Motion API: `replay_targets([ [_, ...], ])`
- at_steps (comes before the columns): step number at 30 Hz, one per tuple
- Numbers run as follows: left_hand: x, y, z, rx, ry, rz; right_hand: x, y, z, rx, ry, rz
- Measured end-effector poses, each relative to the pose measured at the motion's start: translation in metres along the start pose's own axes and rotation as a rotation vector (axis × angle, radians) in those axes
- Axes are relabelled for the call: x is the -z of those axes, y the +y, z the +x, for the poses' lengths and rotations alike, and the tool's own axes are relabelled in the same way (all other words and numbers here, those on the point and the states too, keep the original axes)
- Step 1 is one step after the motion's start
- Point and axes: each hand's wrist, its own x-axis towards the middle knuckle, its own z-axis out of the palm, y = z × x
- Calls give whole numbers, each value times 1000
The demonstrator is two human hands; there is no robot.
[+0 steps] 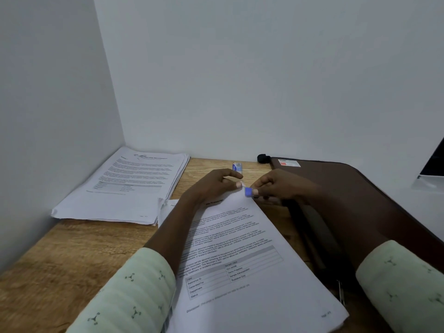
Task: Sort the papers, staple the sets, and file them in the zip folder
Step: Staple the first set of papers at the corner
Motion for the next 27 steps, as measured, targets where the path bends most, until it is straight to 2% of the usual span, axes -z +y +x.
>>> replay_targets([
  [7,-2,-1,0,0,-32,19,4,17,2,-92,259,-214],
  [11,-4,0,0,-3,-58,8,-2,21,4,-77,319,-166],
  [13,-5,1,0,12,-73,-3,-5,22,1,-54,345,64],
  [15,-6,2,-1,15,-75,-3,-5,18,-5,-75,329,437],
  [17,-8,3,-2,6,-66,20,-3,12,-10,-91,246,795],
  [19,-11,3,-1,-4,-47,43,1,7,-13,-44,118,1042],
  [23,-15,1,2,-40,-7,88,2,3,-17,138,-25,1072],
  [27,-16,0,2,-62,0,107,-4,-4,-16,200,-16,1014],
])
